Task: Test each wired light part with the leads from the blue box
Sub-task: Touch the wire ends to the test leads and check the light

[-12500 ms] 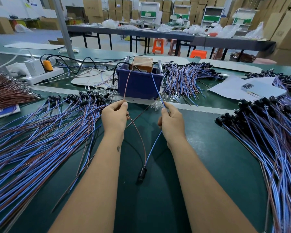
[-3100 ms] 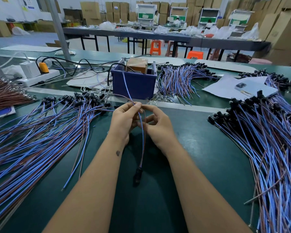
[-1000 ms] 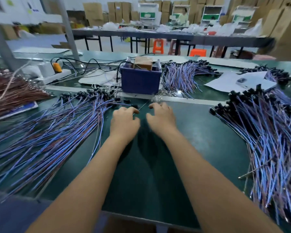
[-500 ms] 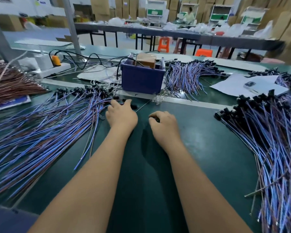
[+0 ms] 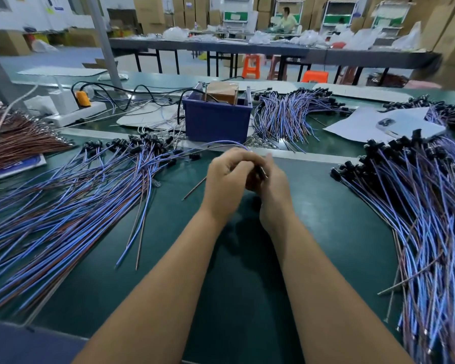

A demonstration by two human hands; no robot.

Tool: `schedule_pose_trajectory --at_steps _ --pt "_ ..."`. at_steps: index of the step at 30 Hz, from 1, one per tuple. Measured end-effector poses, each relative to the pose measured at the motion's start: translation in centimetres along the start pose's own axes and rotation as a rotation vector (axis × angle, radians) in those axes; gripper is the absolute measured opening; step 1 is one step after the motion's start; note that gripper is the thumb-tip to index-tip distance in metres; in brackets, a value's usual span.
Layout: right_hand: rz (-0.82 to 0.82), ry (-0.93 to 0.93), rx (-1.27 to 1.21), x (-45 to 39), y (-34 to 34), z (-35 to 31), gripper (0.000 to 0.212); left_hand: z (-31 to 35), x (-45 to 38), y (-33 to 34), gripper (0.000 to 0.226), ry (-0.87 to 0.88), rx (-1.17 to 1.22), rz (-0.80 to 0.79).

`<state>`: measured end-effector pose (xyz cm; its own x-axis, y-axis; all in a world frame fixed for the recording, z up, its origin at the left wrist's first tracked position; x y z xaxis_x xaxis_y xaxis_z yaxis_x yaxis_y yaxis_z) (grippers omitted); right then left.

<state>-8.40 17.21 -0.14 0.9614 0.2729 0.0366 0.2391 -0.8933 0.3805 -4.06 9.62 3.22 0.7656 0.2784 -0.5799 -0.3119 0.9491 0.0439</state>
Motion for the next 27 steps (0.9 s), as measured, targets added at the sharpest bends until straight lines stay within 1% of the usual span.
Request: schedule_pose_trajectory --at_steps 1,2,3,5,6,8,10,12,14,16,19,21,23,25,27 --pt "-0.012 0.068 -0.111 0.0 -0.3 -0.1 0.047 -0.3 0.2 0.8 0.031 -0.099 0.175 -0.033" --pt "-0.011 0.136 -0.195 -0.1 -0.7 -0.3 0.05 -0.7 0.5 1.4 0.03 -0.191 0.277 -0.082" --pt "-0.002 0.187 -0.246 -0.3 -1.2 -0.4 0.049 -1.0 0.8 1.9 0.029 -0.277 0.304 -0.144" --pt "0.034 0.22 -0.247 -0.4 -2.1 -0.9 0.043 -1.7 1.5 2.3 0.026 -0.402 0.218 -0.3" --pt "0.055 0.224 -0.222 -0.4 -2.5 -1.1 0.038 -1.8 1.9 2.5 0.026 -0.426 0.149 -0.384" --pt "0.057 0.238 -0.17 -0.4 -2.8 -1.1 0.031 -1.8 2.5 2.8 0.026 -0.432 0.073 -0.523" --pt "0.034 0.212 -0.07 -0.4 -2.6 -1.1 0.023 -1.5 2.6 3.1 0.027 -0.438 0.053 -0.594" --pt "0.033 0.125 0.125 -0.4 -2.4 -1.3 0.019 -1.6 2.5 3.1 0.027 -0.453 0.026 -0.586" --pt "0.005 0.079 0.302 -0.3 -2.0 -1.2 0.021 -1.9 2.3 2.8 0.025 -0.472 -0.005 -0.549" --pt "-0.065 0.112 0.402 -0.1 -1.9 -1.0 0.022 -2.1 2.4 2.8 0.024 -0.477 -0.035 -0.555" --pt "-0.206 0.139 0.468 0.1 -1.7 -1.3 0.023 -2.2 2.5 2.8 0.024 -0.465 -0.059 -0.593" --pt "-0.259 0.134 0.432 0.4 -1.5 -1.5 0.024 -2.4 2.4 2.7 0.025 -0.471 -0.049 -0.597" --pt "-0.263 0.132 0.361 0.6 -1.5 -1.4 0.021 -2.4 2.4 2.7 0.026 -0.484 -0.023 -0.593" --pt "-0.202 0.108 0.277 0.4 -1.5 -1.3 0.02 -2.4 2.4 2.6 0.026 -0.486 0.017 -0.566" --pt "-0.103 0.069 0.067 0.0 -1.9 -1.5 0.022 -2.6 2.1 2.2 0.023 -0.485 0.049 -0.5"
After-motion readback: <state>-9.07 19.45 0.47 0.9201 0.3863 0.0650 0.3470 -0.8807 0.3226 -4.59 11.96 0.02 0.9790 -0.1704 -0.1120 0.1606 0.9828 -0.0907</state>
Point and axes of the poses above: each hand's wrist, its own x-axis away from the middle knuckle, its own y-axis out of the palm, z = x × y, the point moved 5 cm from there along -x, towards the middle knuckle, and after that the axes turned 5 degrees about y, right-handed, at the moved point
